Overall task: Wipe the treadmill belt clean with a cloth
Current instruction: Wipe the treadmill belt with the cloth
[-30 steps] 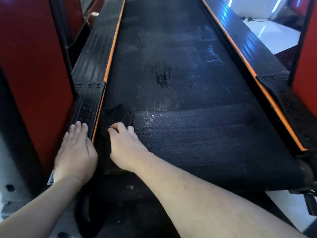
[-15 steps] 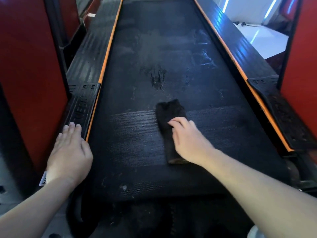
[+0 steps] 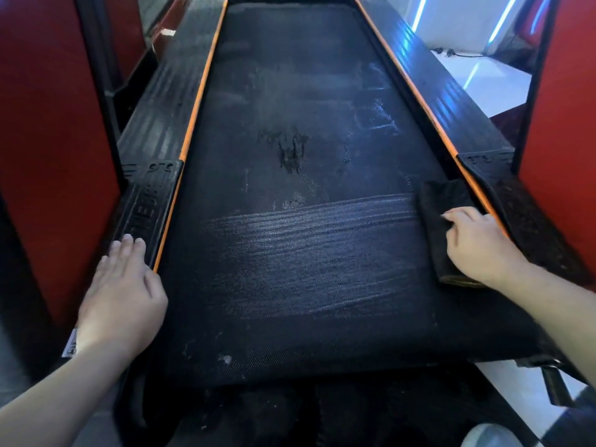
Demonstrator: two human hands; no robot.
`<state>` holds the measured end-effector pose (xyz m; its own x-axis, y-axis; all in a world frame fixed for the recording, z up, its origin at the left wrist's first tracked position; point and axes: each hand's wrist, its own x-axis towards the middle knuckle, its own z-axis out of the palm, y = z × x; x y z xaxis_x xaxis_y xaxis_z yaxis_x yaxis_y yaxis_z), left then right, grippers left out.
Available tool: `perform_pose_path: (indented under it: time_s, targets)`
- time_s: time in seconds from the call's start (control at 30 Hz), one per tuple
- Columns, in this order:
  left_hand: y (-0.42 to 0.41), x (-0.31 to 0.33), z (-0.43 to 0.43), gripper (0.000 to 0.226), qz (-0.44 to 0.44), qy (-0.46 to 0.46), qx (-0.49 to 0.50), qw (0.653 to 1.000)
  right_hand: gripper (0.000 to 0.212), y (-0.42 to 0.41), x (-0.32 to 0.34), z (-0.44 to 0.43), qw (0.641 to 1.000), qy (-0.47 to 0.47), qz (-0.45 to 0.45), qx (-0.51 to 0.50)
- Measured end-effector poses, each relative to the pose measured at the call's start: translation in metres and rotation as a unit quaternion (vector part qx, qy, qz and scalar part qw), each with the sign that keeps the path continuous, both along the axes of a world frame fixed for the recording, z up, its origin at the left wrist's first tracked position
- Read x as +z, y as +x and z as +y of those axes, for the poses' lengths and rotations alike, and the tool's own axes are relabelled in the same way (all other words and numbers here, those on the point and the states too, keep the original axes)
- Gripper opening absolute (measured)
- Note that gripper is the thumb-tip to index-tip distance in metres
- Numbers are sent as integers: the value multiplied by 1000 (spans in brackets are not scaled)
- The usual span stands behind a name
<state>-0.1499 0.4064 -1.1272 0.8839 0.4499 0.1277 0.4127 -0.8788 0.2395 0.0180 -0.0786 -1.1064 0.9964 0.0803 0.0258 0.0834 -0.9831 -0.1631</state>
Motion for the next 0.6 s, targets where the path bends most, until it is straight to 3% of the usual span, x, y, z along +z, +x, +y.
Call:
perform_pose_path:
  time_s: [0.13, 0.23, 0.33, 0.6]
  targets:
    - [1, -1, 0, 56, 3, 2, -3, 1000, 36, -4, 4, 14, 995, 75, 10, -58]
    - [1, -2, 1, 56, 2, 2, 1, 1000, 55, -9, 5, 24, 991, 96, 48, -79]
    - [2, -2, 0, 55, 0, 6, 0, 1000, 55, -11, 6, 38, 989, 119, 47, -76]
    - [1, 1, 0, 55, 9, 6, -4, 1000, 51, -31, 3, 155, 988, 138, 52, 55]
